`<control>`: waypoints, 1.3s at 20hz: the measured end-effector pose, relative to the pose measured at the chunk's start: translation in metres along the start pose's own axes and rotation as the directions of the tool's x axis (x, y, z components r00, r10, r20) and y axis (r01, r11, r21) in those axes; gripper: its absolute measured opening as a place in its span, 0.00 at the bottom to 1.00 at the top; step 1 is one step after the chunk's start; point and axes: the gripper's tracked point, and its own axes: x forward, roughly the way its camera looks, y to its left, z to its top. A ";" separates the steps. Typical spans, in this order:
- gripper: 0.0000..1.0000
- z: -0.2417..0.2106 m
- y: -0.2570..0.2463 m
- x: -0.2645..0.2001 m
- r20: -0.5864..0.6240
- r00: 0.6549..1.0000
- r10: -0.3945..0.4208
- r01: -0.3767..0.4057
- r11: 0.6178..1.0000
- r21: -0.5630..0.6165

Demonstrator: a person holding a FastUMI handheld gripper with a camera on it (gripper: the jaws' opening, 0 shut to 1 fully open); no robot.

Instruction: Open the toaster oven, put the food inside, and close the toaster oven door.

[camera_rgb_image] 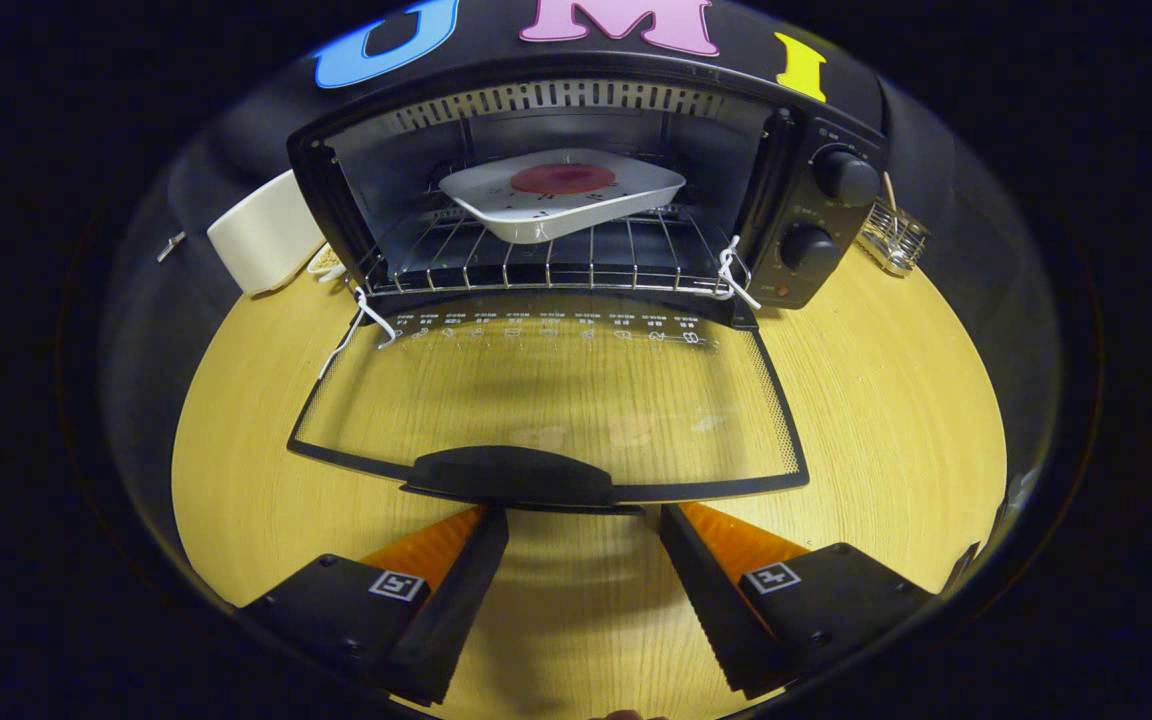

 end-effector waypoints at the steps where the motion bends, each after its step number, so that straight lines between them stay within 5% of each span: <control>1: 0.99 0.002 0.000 0.000 0.004 1.000 0.004 -0.004 1.000 -0.004; 14: 0.99 0.036 0.004 -0.058 0.141 0.987 0.077 -0.082 0.996 0.029; 20: 0.99 0.103 0.016 -0.105 0.306 0.944 0.122 -0.163 0.980 0.113; 26: 0.99 0.137 -0.007 -0.181 0.489 0.865 0.112 -0.143 0.989 0.027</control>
